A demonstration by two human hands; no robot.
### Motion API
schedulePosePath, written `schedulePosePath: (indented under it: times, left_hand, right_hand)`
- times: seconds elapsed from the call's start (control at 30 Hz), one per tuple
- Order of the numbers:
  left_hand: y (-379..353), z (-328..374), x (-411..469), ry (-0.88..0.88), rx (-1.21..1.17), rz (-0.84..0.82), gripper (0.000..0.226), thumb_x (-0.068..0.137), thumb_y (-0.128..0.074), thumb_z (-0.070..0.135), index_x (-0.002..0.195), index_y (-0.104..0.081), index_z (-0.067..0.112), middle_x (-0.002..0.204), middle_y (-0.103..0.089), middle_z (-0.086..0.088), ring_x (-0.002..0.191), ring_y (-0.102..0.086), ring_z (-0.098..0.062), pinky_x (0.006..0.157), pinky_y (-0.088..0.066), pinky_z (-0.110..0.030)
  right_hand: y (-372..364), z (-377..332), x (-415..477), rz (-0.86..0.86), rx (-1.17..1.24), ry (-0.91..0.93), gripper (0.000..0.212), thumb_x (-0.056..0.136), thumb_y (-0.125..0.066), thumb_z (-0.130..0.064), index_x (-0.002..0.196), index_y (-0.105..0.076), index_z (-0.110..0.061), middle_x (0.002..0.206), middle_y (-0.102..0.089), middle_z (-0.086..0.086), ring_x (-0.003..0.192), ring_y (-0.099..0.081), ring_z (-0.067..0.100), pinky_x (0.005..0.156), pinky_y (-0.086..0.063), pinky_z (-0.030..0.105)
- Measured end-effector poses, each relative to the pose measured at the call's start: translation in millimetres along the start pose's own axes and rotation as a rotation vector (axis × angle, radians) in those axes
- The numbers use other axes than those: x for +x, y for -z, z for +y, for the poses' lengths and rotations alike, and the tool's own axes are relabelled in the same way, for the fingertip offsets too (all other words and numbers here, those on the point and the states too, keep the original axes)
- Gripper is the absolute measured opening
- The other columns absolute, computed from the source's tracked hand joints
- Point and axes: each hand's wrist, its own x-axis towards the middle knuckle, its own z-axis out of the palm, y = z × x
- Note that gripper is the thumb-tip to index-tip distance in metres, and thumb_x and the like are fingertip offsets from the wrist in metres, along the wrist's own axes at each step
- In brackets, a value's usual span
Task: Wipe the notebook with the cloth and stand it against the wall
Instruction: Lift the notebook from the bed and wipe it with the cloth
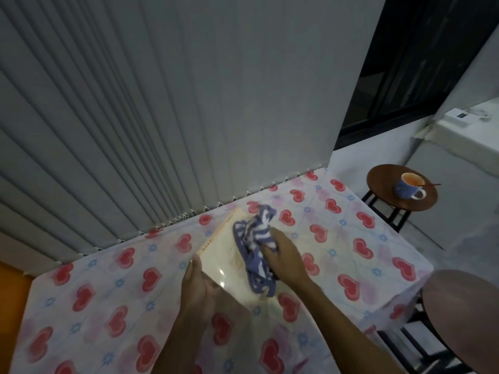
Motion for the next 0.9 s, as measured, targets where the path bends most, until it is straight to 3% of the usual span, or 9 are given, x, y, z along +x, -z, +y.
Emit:
schedulePosePath:
  times: [0.1,0.2,0.33,0.5,0.63,0.7,0.77,0.83,0.9]
  left_hand:
    - [1.7,-7.1,3.7,-0.022,0.019,-0.017,0.054,0.102,-0.045,0.047,0.14,-0.055,0.009,0.136,-0.063,-0.02,0.124,-0.06,-0.04,0.11,-0.039,-0.063]
    - [-3.3,-5.6,6.0,0.025,0.026,-0.067,0.058,0.099,-0.048,0.053,0.137,-0.06,0.01,0.136,-0.062,-0.023,0.121,-0.062,-0.04,0.106,-0.043,-0.062]
    - [-0.5,-4.9,13.6,0.07,-0.02,-0.154,0.056,0.106,-0.032,0.044,0.115,-0.077,0.013,0.121,-0.072,-0.018,0.103,-0.072,-0.031,0.085,-0.061,-0.046]
    - [-8.8,3.4,3.8,-0.034,0.069,-0.158,0.047,0.105,-0.04,0.044,0.134,-0.059,0.013,0.125,-0.07,-0.019,0.111,-0.069,-0.036,0.09,-0.057,-0.055]
    - [-5.9,19.6,5.2,-0.048,0.043,-0.166,0.053,0.103,-0.04,0.049,0.138,-0.056,0.013,0.127,-0.069,-0.016,0.117,-0.066,-0.036,0.102,-0.048,-0.059]
    - [-2.0,25.8,4.7,-0.056,0.033,-0.19,0.052,0.102,-0.041,0.048,0.134,-0.057,0.009,0.11,-0.077,-0.005,0.1,-0.075,-0.023,0.083,-0.061,-0.045]
    - [1.6,25.4,1.4,-0.073,0.033,-0.171,0.053,0.091,-0.051,0.054,0.124,-0.06,0.014,0.089,-0.08,0.006,0.079,-0.076,-0.01,0.061,-0.063,-0.031]
    - [0.9,23.4,-6.2,-0.049,-0.014,-0.186,0.048,0.097,-0.047,0.05,0.125,-0.062,0.014,0.096,-0.08,0.002,0.083,-0.077,-0.014,0.065,-0.064,-0.034]
    - [-1.4,22.6,-15.6,-0.017,-0.059,-0.204,0.043,0.104,-0.038,0.044,0.123,-0.064,0.016,0.111,-0.077,-0.008,0.095,-0.076,-0.023,0.079,-0.063,-0.043]
  right_hand:
    - [-11.4,9.7,-9.3,-0.086,-0.22,0.096,0.044,0.096,-0.051,-0.052,0.139,-0.046,-0.04,0.143,-0.053,-0.007,0.128,-0.048,0.014,0.107,-0.042,0.039]
    - [-28.2,-8.5,-32.3,-0.097,-0.207,0.094,0.055,0.095,-0.051,-0.056,0.144,-0.044,-0.033,0.151,-0.046,-0.002,0.137,-0.042,0.017,0.114,-0.036,0.037]
    - [-41.1,-10.6,-45.0,-0.075,-0.257,0.34,0.05,0.101,-0.042,-0.05,0.143,-0.05,-0.024,0.148,-0.051,0.006,0.135,-0.047,0.023,0.111,-0.041,0.037]
    - [-18.5,-29.2,27.0,0.069,-0.233,0.088,0.043,0.098,-0.037,-0.047,0.129,-0.058,-0.026,0.127,-0.063,0.004,0.113,-0.059,0.022,0.096,-0.049,0.036]
    - [-33.9,-43.0,20.5,0.017,-0.272,0.119,0.04,0.097,-0.04,-0.049,0.128,-0.058,-0.029,0.129,-0.063,0.0,0.114,-0.059,0.017,0.099,-0.05,0.038]
    - [-50.1,-52.6,-10.3,-0.045,-0.308,0.232,0.04,0.098,-0.046,-0.047,0.135,-0.052,-0.033,0.137,-0.058,-0.004,0.122,-0.053,0.013,0.105,-0.045,0.034]
    - [-55.8,-58.5,-34.6,-0.086,-0.252,0.321,0.047,0.098,-0.04,-0.054,0.138,-0.051,-0.032,0.141,-0.056,-0.004,0.127,-0.049,0.012,0.111,-0.037,0.028]
    - [-53.9,-53.4,-26.3,-0.043,-0.268,0.349,0.045,0.098,-0.043,-0.051,0.137,-0.053,-0.03,0.139,-0.058,-0.002,0.124,-0.052,0.013,0.108,-0.036,0.025]
    - [-47.6,-46.7,5.3,0.031,-0.279,0.193,0.038,0.096,-0.048,-0.044,0.128,-0.059,-0.028,0.128,-0.063,0.0,0.113,-0.059,0.018,0.099,-0.048,0.032]
